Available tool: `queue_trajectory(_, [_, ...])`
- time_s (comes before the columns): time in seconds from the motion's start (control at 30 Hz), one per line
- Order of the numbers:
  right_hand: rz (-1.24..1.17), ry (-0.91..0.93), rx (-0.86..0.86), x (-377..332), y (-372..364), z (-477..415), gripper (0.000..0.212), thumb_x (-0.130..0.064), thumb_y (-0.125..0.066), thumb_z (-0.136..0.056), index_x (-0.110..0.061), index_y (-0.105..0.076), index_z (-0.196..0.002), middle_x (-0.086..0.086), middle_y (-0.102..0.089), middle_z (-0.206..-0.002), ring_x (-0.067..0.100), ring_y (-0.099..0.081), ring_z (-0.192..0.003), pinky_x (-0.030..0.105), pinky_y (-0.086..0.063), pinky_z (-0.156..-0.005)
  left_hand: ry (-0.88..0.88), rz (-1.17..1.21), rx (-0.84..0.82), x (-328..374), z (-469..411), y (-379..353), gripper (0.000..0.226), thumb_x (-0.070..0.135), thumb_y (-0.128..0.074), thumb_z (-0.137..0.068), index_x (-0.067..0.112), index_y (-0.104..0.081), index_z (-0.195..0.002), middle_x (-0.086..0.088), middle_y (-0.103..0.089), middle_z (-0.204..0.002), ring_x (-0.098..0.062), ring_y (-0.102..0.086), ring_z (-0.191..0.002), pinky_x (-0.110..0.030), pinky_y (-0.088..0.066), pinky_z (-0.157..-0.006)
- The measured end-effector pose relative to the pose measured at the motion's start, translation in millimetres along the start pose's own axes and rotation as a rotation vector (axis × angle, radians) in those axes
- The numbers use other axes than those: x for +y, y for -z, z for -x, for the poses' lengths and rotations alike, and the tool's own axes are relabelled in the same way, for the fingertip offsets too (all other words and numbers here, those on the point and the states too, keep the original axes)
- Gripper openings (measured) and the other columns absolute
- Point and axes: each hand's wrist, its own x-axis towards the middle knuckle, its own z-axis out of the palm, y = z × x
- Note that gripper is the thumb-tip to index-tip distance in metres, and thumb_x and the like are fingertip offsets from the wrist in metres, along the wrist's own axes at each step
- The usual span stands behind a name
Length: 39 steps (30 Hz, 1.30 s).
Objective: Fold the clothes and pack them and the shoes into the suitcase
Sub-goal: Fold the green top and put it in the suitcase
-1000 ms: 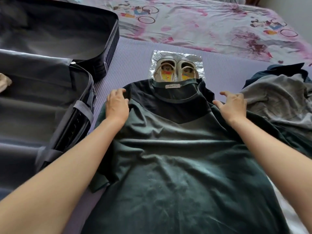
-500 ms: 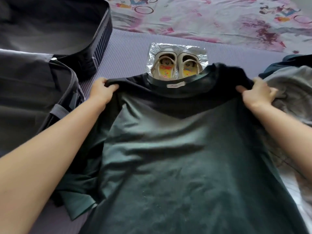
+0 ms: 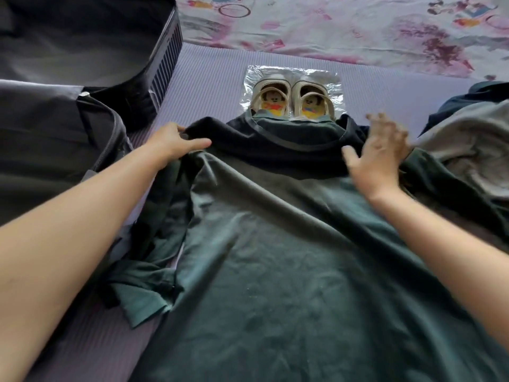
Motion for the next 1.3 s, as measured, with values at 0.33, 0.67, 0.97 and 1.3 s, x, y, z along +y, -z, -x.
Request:
queue_trajectory(0.33, [-0.064,0.606,-0.567,-112,-39,137,0.073,-0.064,-0.009,-0.087,-0.03,-0.009,-0.152,-0.006,0.001,-0.16,0.018,0.013,-0.146,0.038,0.008,-0.119,-0.056,0.115,0.034,-1,14,13,0.04,0.023,-0.08,-0.071,0.006,-0.066,-0.104,-0.014,-0.067,-0.105,-0.026,-0.063,-0.097,-0.029,-0.045,-0.084])
queue_trajectory(0.67, [-0.397,0.588,-0.176,-113,-25,89,0.044,-0.038,-0.044,-0.092,-0.016,-0.059,-0.127,0.004,-0.053,-0.138,0.026,-0.043,-0.131,0.04,-0.027,-0.112,-0.001,0.2,0.026,-9,7,4,0.051,0.049,-0.072,-0.075,0.008,-0.067,-0.104,-0.005,-0.068,-0.101,-0.019,-0.062,-0.095,-0.029,-0.047,-0.089])
queue_trajectory(0.97, [-0.419,0.21,-0.015,-80,-3,6,0.022,-0.011,-0.053,-0.089,-0.015,-0.068,-0.105,0.002,-0.066,-0.103,0.022,-0.054,-0.098,0.028,-0.038,-0.089,-0.049,0.27,0.057,3,-11,12,0.014,0.026,-0.075,-0.077,0.017,-0.065,-0.08,-0.009,-0.067,-0.095,-0.027,-0.065,-0.096,-0.039,-0.05,-0.094])
queue_trajectory(1.3, [-0.586,0.494,-0.46,-192,6,213,0.062,-0.072,-0.06,-0.066,-0.024,-0.067,-0.105,-0.007,-0.061,-0.094,0.014,-0.052,-0.09,0.028,-0.042,-0.081,-0.118,0.051,0.006,-6,21,28,0.032,0.017,-0.063,-0.086,0.008,-0.062,-0.117,-0.012,-0.066,-0.114,-0.022,-0.061,-0.106,-0.029,-0.044,-0.096])
